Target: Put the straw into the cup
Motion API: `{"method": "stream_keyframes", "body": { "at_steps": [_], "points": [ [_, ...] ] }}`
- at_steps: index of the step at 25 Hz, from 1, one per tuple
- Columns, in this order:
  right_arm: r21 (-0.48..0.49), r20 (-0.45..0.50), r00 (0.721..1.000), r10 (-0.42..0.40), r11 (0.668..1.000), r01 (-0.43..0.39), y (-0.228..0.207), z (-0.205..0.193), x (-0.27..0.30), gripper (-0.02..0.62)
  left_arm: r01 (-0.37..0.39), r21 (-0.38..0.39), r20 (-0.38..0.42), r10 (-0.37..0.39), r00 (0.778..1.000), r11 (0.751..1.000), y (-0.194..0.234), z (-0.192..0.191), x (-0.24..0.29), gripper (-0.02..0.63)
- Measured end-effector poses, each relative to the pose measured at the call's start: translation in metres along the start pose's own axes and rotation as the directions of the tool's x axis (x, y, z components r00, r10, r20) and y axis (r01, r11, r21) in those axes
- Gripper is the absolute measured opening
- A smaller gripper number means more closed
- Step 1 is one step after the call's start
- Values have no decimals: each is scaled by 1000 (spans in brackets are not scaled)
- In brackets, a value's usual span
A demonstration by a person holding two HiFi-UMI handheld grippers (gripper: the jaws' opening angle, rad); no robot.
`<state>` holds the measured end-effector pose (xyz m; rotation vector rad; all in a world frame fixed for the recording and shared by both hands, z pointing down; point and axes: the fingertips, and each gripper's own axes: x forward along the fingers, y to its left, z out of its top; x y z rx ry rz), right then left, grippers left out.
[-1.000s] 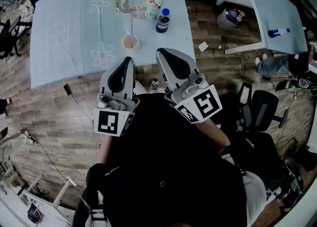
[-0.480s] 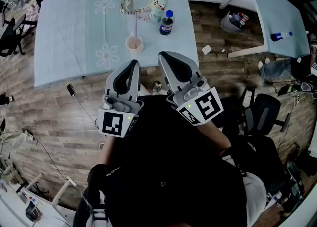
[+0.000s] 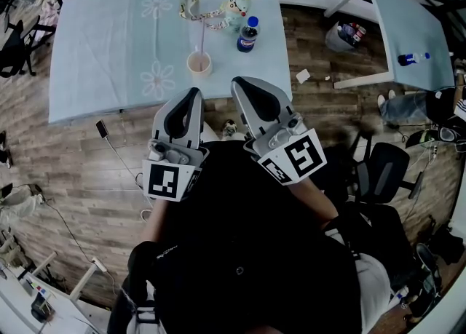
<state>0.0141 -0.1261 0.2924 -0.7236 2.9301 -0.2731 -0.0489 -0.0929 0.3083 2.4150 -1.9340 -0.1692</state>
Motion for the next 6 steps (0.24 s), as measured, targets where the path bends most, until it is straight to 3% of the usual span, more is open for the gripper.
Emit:
{"method": "stream_keyframes", "body": {
  "at_steps": [6],
  "points": [
    [-11,1,1000,4,1000,-4,-1,1,1,8,-15,1,9,15,1000,1000,5,2,1,8]
  ]
}}
